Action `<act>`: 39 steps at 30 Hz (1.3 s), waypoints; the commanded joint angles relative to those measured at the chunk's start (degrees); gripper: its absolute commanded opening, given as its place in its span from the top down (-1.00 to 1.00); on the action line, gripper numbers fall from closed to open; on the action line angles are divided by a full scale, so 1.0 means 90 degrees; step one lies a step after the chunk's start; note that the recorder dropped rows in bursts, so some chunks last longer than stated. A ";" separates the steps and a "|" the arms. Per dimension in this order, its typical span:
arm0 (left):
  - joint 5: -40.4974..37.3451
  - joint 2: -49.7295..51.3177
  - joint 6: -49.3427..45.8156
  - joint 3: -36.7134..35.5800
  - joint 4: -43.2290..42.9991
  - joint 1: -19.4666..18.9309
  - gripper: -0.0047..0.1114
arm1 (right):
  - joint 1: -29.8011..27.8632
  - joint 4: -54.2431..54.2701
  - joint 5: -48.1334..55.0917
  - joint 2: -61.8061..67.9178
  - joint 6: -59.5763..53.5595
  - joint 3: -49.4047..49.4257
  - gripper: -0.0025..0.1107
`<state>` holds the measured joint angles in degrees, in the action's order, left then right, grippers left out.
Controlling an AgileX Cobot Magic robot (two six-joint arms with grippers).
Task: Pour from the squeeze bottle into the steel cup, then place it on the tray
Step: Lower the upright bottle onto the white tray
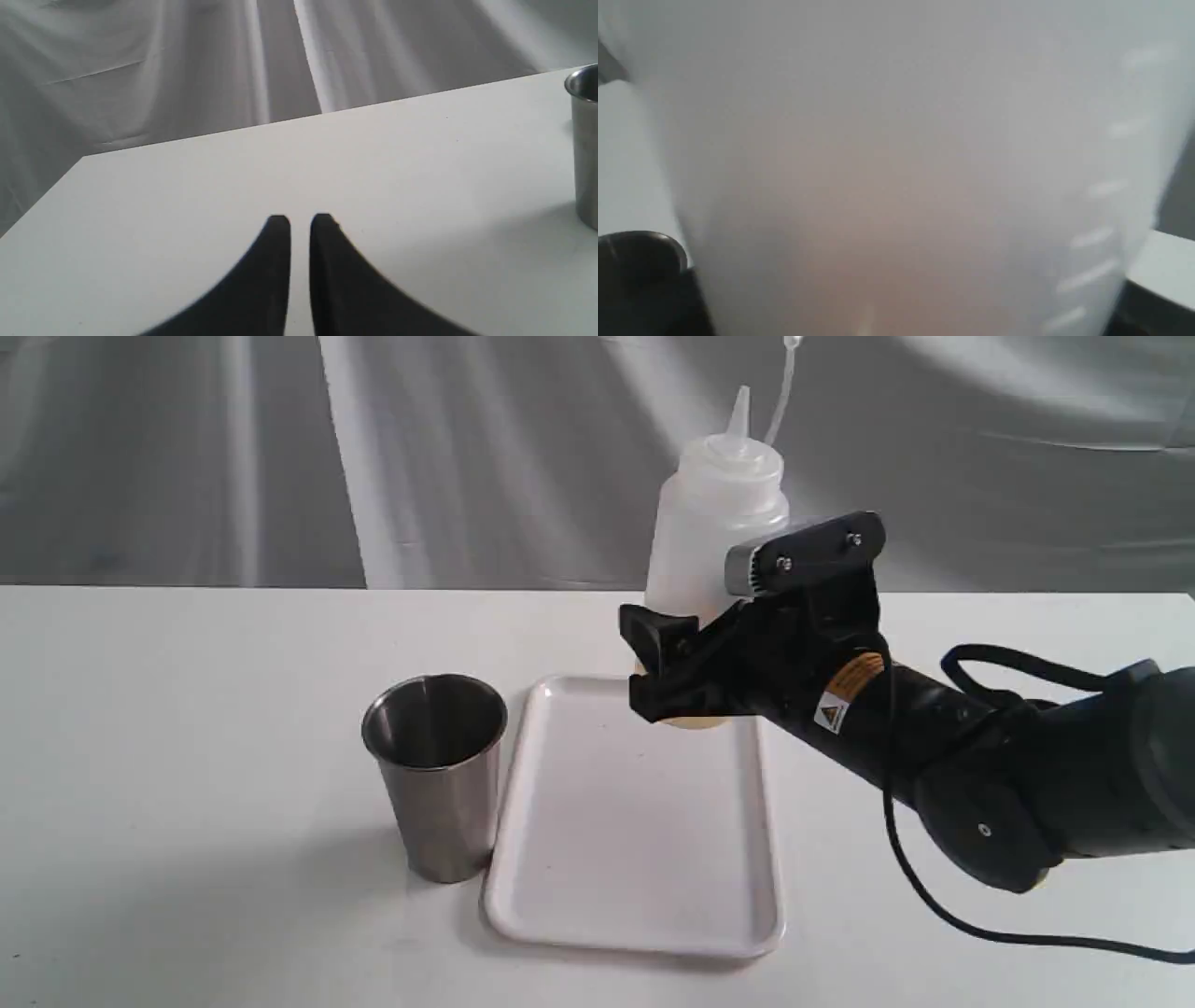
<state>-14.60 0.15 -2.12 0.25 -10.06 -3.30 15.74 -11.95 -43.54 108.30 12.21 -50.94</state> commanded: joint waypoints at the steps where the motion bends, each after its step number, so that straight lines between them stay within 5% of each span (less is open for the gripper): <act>1: 0.0079 -0.0016 0.0047 -0.0028 0.0002 -0.0016 0.78 | -0.0035 0.0093 -0.0181 -0.0003 0.0333 0.0013 0.96; 20: 0.0079 -0.0016 0.0021 -0.0028 0.0002 -0.0016 0.78 | -0.0035 -0.1196 -0.1221 0.1126 0.0007 0.0013 0.96; 39: 0.0079 -0.0016 0.0033 -0.0028 0.0002 -0.0016 0.78 | -0.0035 -0.1314 -0.0963 0.2004 -0.0737 -0.0879 0.96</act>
<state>-14.60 0.15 -2.12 0.25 -10.06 -3.30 15.74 -24.30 -51.22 126.10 6.03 -57.95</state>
